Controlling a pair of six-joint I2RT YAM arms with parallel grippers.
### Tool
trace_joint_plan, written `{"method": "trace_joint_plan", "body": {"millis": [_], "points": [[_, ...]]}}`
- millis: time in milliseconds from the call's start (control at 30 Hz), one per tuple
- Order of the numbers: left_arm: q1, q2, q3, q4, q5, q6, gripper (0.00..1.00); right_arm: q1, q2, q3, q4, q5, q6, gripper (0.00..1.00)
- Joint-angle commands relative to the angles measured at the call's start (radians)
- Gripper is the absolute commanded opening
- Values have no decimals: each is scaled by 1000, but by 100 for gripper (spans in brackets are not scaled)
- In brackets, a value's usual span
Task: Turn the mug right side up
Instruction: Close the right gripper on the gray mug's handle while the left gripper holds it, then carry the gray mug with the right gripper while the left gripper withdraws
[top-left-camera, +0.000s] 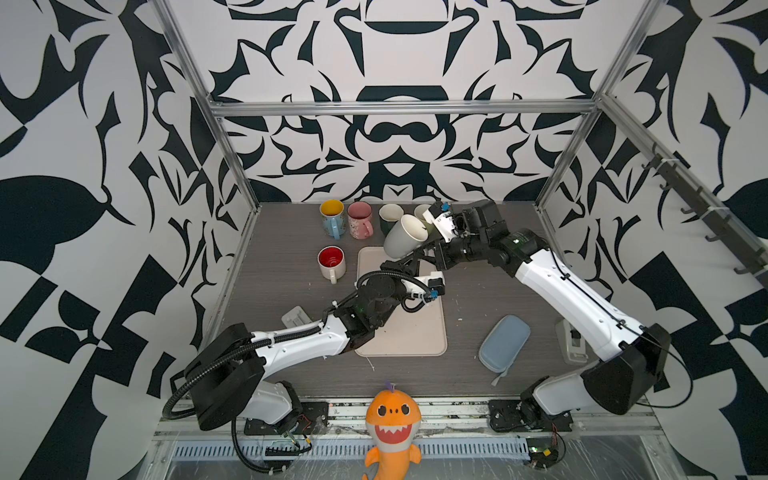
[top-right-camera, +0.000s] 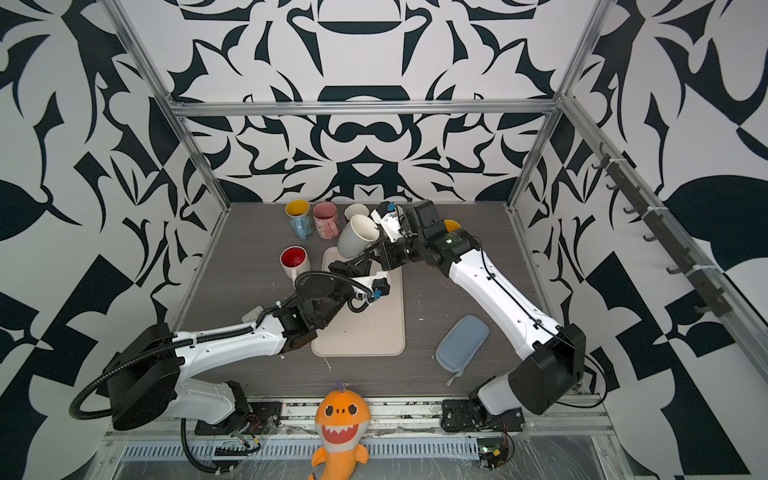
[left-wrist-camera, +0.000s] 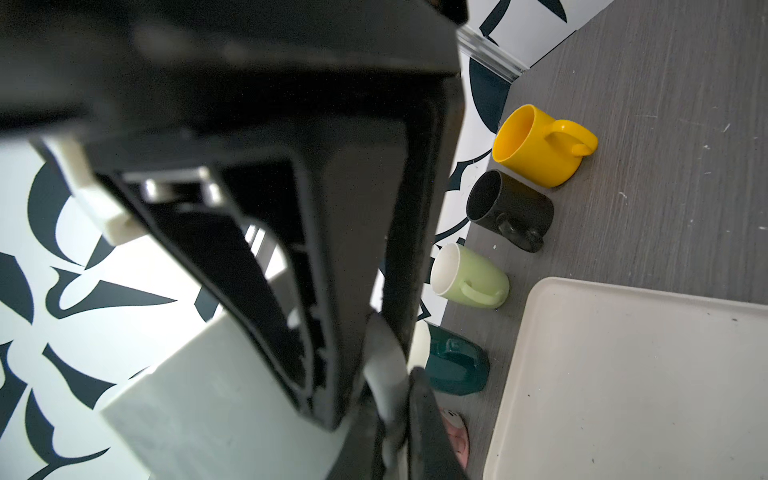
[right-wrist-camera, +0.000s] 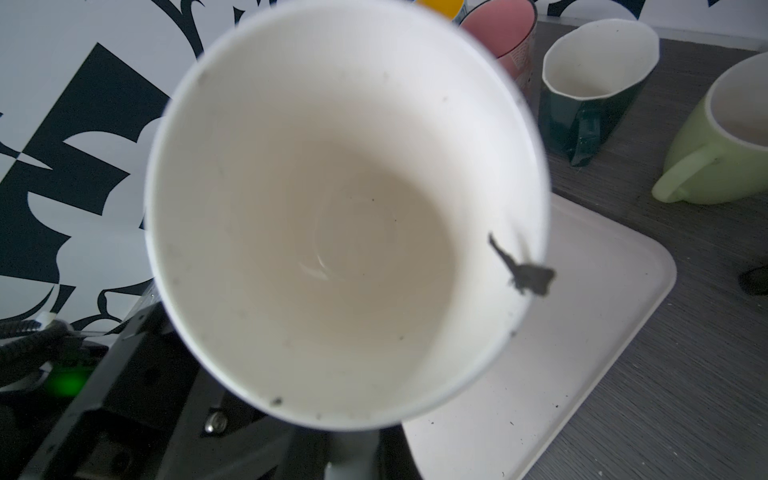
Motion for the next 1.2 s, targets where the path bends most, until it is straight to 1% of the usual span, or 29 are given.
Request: {"method": "trace_joint_plan", "body": {"millis": [0, 100, 267, 467, 600, 733, 967, 1167], "points": [[-6, 1, 51, 135, -27, 12, 15, 13, -36, -15, 14, 26, 55, 0], [-8, 2, 53, 135, -35, 16, 18, 13, -44, -27, 14, 37, 60, 0], [-9, -1, 54, 135, -51, 18, 28, 14, -58, -38, 14, 69, 75, 0], [-10, -13, 45, 135, -65, 18, 33, 13, -81, -50, 21, 109, 89, 0], [-10, -19, 37, 144, -76, 21, 37, 13, -86, -48, 1, 157, 95, 0], [-11, -19, 23, 181, -90, 38, 38, 11, -88, -45, -13, 199, 103, 0], [-10, -35, 14, 181, -103, 47, 40, 5, -92, -38, -36, 274, 115, 0], [-11, -71, -6, 170, -118, 41, 41, -19, -100, -41, -58, 347, 126, 0]]}}
